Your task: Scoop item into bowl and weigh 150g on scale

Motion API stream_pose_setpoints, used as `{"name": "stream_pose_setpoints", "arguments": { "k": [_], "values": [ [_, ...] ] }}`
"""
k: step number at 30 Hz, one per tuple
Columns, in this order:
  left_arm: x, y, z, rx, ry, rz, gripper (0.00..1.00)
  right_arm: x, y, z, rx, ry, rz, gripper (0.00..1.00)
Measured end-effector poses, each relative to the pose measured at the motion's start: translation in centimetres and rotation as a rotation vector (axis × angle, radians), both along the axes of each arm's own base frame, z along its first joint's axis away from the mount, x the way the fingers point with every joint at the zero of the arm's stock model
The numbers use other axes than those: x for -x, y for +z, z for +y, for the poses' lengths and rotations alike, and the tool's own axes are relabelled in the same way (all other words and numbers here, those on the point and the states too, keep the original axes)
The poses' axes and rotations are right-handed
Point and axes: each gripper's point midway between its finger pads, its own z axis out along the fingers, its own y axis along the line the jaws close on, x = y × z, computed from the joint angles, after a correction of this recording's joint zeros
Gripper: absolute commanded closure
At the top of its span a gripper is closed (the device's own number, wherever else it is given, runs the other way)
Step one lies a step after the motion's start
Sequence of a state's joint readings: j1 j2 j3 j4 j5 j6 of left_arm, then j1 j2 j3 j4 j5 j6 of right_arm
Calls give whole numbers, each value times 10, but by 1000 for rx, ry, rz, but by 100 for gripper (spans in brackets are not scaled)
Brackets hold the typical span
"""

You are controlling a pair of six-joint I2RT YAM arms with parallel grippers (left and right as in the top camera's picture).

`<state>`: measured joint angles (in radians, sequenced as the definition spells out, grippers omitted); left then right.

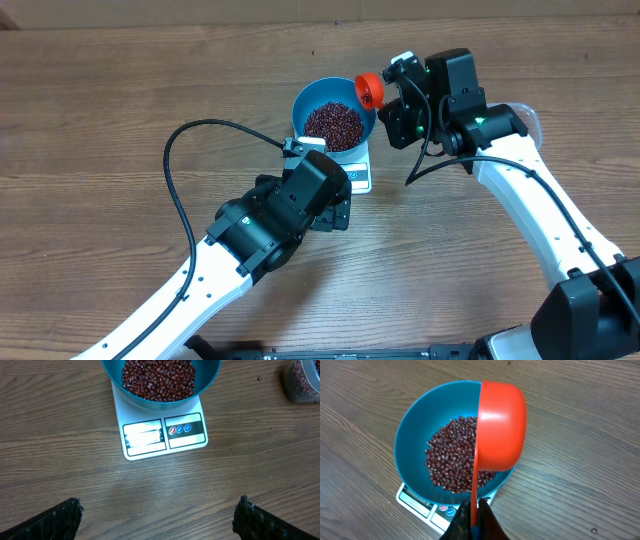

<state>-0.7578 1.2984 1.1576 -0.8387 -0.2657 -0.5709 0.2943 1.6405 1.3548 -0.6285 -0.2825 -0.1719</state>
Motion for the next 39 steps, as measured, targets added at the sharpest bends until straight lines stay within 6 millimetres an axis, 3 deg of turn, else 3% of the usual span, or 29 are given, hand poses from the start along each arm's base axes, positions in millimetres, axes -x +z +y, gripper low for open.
{"name": "stream_pose_setpoints", "arguments": {
  "k": [39],
  "values": [
    [0,0,0,0,0,0,0,4,-2,2,-40,-35,48,96]
  ]
}}
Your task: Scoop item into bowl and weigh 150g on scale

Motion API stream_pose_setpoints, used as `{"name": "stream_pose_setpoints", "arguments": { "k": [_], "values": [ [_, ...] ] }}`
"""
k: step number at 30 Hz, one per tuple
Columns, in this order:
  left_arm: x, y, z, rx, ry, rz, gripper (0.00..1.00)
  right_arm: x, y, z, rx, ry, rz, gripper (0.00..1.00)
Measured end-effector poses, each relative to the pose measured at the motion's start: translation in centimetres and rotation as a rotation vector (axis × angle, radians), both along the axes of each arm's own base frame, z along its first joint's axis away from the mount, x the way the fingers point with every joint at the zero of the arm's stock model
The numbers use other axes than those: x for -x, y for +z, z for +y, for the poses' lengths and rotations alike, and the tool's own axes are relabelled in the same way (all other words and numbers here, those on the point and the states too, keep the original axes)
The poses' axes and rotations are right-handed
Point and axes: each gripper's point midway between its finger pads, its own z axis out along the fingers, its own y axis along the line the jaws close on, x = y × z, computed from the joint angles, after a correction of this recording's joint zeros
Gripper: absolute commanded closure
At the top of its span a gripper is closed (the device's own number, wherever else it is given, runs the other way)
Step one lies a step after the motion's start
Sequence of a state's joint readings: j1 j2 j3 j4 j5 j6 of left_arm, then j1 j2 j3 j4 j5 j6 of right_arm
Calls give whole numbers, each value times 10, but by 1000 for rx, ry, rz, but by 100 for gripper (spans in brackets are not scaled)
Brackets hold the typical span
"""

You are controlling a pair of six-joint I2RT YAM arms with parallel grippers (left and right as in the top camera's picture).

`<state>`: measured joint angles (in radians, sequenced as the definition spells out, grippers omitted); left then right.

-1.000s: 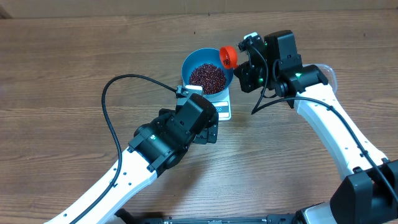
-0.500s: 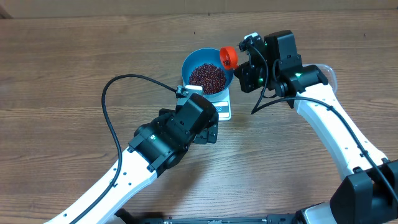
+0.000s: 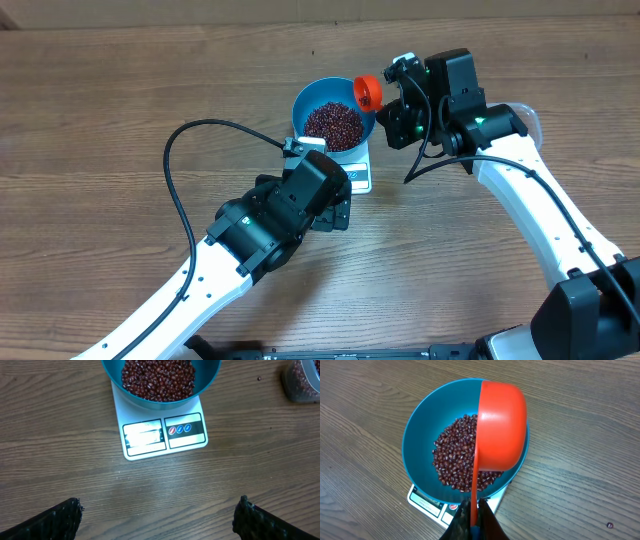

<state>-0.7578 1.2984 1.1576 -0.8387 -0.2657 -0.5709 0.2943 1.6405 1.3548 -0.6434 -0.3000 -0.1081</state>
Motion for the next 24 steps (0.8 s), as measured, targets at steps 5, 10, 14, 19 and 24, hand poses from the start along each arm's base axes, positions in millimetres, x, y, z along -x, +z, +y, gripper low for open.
{"name": "stream_pose_setpoints", "arguments": {
  "k": [5,10,14,19,24],
  "values": [
    [0,0,0,0,0,0,0,0,0,0,0,0,0,96],
    [0,0,0,0,0,0,0,0,0,0,0,0,0,96],
    [0,0,0,0,0,0,0,5,2,8,-41,29,20,96],
    [0,0,0,0,0,0,0,6,-1,5,-29,15,28,96],
    [0,0,0,0,0,0,0,2,0,2,-9,13,7,96]
  ]
}}
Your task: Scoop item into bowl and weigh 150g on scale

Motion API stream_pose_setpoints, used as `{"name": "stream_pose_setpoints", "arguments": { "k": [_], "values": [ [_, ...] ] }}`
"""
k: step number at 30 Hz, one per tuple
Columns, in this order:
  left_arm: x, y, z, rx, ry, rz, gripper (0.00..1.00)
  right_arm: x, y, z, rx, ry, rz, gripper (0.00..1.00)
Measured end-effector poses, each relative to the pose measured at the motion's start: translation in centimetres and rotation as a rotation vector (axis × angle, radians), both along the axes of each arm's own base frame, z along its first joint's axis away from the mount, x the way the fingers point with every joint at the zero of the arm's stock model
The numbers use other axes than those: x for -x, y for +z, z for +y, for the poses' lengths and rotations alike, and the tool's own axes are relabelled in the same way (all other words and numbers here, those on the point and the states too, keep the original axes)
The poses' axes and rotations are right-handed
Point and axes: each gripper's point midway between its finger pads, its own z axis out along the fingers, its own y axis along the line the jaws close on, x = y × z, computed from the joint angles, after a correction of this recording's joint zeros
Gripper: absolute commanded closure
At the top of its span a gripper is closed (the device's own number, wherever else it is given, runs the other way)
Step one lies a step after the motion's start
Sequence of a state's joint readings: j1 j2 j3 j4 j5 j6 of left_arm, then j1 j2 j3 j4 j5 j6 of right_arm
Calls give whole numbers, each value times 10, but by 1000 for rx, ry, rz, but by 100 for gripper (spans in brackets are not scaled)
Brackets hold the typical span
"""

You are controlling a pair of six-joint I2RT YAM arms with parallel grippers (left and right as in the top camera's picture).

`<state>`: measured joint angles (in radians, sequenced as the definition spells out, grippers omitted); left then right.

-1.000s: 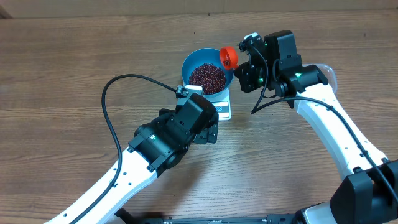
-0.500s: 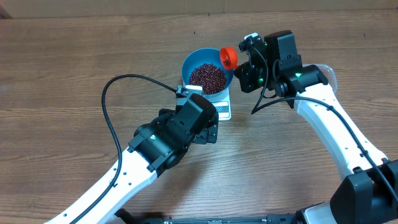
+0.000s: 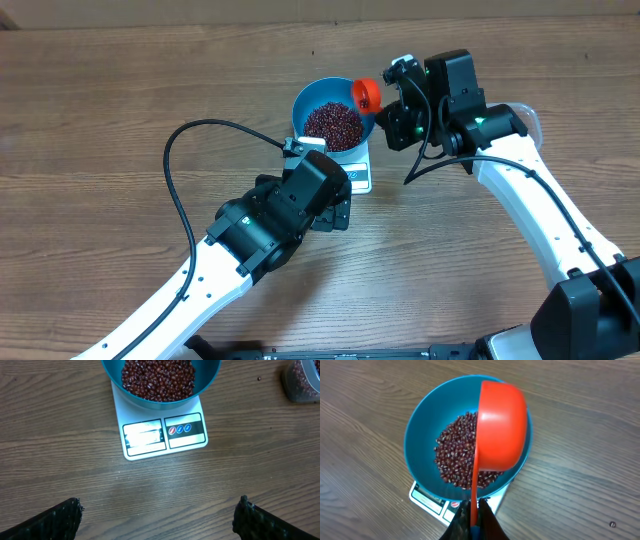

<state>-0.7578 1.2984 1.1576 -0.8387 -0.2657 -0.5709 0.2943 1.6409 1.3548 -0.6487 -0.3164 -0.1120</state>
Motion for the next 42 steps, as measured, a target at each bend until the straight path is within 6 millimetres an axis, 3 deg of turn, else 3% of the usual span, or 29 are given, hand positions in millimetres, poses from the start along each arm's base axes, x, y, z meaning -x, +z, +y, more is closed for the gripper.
{"name": "stream_pose_setpoints", "arguments": {
  "k": [14,24,33,37,42],
  "values": [
    [0,0,0,0,0,0,0,-3,2,-1,31,49,-48,96],
    [0,0,0,0,0,0,0,5,7,15,-44,104,-31,96],
    [0,0,0,0,0,0,0,2,4,9,-56,-15,23,96],
    [0,0,0,0,0,0,1,-6,2,-3,-55,-125,42,96],
    [0,0,0,0,0,0,0,-7,1,-6,-42,-139,42,96]
  ]
}}
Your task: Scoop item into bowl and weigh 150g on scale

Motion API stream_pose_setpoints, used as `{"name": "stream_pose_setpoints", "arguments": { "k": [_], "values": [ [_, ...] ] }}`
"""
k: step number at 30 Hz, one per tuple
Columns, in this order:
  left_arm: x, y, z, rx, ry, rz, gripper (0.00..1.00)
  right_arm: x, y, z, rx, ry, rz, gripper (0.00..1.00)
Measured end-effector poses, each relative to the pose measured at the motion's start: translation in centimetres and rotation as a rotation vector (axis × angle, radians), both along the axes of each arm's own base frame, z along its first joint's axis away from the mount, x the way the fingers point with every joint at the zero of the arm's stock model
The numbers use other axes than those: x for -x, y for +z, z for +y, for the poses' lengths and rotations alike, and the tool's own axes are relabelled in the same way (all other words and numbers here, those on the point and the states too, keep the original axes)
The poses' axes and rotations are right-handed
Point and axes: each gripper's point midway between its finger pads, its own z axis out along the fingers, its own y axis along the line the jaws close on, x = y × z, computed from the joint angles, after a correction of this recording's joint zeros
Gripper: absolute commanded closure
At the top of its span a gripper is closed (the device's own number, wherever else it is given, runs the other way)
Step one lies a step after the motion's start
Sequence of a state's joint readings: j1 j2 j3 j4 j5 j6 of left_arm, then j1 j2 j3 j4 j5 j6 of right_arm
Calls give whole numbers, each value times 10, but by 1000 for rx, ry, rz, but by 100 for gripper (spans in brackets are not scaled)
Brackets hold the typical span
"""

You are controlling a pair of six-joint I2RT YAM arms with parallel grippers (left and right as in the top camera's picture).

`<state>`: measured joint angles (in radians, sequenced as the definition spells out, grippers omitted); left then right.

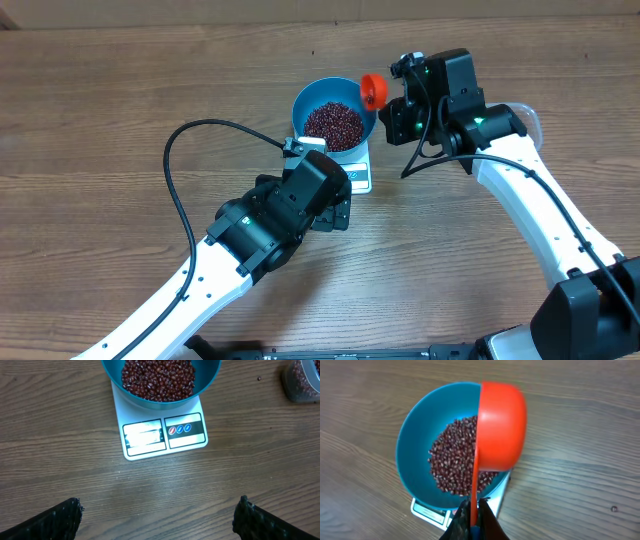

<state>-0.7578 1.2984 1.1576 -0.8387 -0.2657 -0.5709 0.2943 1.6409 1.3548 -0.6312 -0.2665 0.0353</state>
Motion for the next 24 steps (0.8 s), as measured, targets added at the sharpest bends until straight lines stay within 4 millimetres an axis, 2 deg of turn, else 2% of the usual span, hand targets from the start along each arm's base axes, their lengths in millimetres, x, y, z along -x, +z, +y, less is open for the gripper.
{"name": "stream_pose_setpoints", "arguments": {
  "k": [5,15,19,24],
  "values": [
    [0,0,0,0,0,0,0,4,2,7,27,117,-46,96],
    [0,0,0,0,0,0,0,3,2,7,46,145,-68,96],
    [0,0,0,0,0,0,0,14,0,13,50,234,-65,96],
    [0,0,0,0,0,0,0,11,0,12,52,211,-64,96]
  ]
}}
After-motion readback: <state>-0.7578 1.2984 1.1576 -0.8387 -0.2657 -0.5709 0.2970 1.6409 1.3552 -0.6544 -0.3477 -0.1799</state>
